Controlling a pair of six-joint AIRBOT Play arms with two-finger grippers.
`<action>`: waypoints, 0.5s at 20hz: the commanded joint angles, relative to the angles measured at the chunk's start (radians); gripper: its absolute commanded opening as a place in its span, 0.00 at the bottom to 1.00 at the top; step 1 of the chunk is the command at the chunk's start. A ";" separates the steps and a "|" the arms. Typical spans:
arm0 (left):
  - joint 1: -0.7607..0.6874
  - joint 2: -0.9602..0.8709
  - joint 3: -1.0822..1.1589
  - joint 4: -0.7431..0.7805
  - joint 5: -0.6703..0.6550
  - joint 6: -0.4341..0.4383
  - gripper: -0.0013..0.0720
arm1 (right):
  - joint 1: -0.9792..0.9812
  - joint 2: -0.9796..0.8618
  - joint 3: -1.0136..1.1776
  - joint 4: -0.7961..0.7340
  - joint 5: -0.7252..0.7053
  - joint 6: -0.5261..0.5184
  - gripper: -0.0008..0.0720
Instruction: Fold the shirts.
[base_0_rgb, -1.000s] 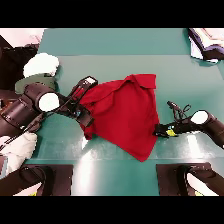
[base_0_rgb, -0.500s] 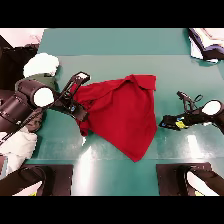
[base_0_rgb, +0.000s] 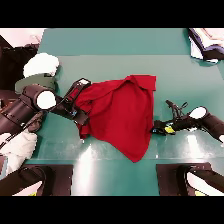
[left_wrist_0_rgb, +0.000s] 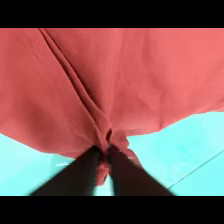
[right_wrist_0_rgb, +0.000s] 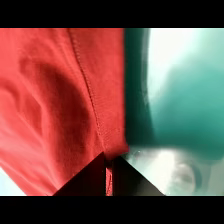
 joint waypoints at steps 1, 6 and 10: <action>0.001 0.000 -0.003 0.067 -0.061 0.009 0.56 | 0.007 0.004 0.034 -0.027 -0.023 -0.019 0.03; 0.108 0.000 -0.004 0.069 -0.039 0.009 0.56 | -0.172 0.114 0.142 -0.175 0.121 -0.017 0.03; 0.267 0.000 -0.004 -0.156 -0.011 0.084 0.56 | -0.357 0.194 0.166 -0.203 0.188 -0.021 0.03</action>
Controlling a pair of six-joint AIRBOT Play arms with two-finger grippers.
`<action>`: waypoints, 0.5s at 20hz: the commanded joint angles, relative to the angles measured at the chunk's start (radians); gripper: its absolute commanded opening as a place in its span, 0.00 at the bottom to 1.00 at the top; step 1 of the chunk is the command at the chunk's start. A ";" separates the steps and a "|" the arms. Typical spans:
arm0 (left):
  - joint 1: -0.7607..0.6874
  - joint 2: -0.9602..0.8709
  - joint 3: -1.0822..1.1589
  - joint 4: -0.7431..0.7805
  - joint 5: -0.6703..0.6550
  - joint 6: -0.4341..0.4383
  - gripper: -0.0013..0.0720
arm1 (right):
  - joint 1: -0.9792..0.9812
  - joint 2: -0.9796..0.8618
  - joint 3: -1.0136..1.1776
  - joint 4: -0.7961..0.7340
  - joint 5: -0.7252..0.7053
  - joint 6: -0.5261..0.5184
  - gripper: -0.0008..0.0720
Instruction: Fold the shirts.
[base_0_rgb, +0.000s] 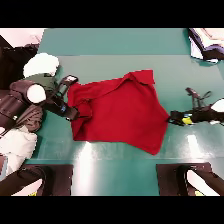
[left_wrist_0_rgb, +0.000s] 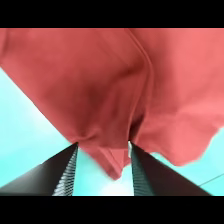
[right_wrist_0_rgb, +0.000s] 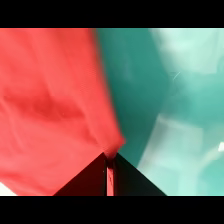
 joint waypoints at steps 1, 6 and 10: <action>0.091 -0.001 -0.001 -0.189 0.033 0.084 0.56 | -0.131 0.066 0.012 -0.035 0.058 -0.004 0.03; 0.088 -0.006 -0.081 -0.251 0.026 0.188 0.57 | -0.135 0.092 -0.040 -0.035 0.056 -0.004 0.03; 0.035 -0.006 -0.192 -0.370 -0.004 0.232 0.80 | -0.087 0.092 -0.045 -0.034 0.045 -0.004 0.03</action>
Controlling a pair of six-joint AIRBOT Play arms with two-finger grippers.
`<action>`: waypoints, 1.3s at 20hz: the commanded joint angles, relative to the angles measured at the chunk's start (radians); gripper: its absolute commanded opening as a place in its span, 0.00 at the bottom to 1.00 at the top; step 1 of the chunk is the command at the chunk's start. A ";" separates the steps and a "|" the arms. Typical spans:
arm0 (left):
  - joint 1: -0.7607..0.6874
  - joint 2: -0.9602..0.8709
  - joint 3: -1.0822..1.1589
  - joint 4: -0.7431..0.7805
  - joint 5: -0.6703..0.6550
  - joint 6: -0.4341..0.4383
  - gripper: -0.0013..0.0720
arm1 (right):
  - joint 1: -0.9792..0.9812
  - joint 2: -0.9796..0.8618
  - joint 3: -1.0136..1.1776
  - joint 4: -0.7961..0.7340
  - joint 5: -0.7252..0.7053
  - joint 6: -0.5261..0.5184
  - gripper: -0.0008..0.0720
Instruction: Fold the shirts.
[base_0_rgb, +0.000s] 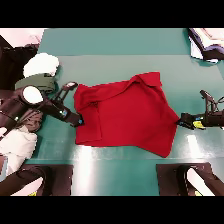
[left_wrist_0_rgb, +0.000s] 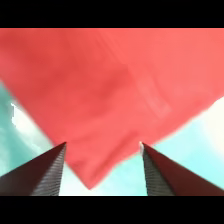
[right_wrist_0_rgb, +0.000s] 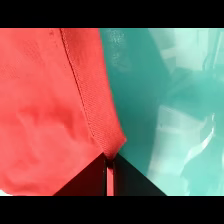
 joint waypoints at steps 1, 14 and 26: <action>-0.065 0.000 -0.063 -0.083 -0.008 0.045 0.80 | 0.034 0.005 -0.006 -0.002 -0.005 0.001 0.03; -0.406 0.000 -0.138 0.410 0.054 -0.174 0.76 | 0.078 0.005 -0.006 -0.002 -0.010 0.013 0.03; -0.414 0.000 -0.185 0.442 0.173 -0.216 0.51 | 0.078 0.005 -0.006 -0.001 0.002 0.013 0.03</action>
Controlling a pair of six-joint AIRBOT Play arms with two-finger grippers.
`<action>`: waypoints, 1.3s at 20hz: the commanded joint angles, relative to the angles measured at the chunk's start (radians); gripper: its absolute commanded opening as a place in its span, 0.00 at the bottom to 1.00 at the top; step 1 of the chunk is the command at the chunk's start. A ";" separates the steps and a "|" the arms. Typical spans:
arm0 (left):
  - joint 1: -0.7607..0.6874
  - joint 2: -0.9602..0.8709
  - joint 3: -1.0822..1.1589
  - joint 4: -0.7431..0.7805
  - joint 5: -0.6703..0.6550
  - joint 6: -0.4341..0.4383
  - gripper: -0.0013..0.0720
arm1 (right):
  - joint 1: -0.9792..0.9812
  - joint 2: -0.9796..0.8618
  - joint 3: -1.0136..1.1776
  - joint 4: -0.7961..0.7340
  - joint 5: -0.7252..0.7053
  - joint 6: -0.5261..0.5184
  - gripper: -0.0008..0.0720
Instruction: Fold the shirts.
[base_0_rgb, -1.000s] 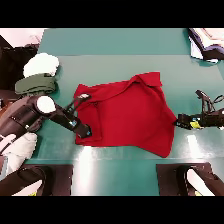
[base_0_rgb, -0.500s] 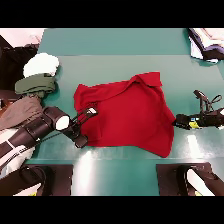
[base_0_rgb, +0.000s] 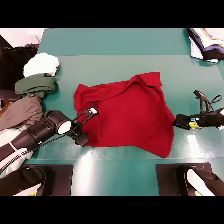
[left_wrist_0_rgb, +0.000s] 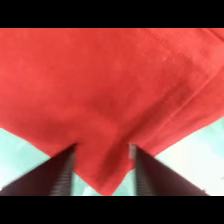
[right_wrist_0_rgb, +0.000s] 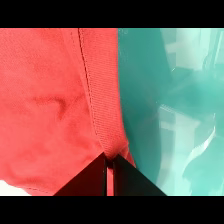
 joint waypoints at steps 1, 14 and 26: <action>-0.001 0.000 -0.026 0.005 0.014 -0.012 0.51 | 0.001 0.001 0.000 0.000 0.011 0.000 0.03; 0.002 0.080 0.062 -0.022 0.011 -0.089 0.15 | -0.030 0.001 0.000 0.000 0.039 -0.001 0.03; -0.115 -0.137 0.063 -0.172 0.164 -0.091 0.70 | -0.032 0.001 0.000 0.010 0.060 -0.001 0.03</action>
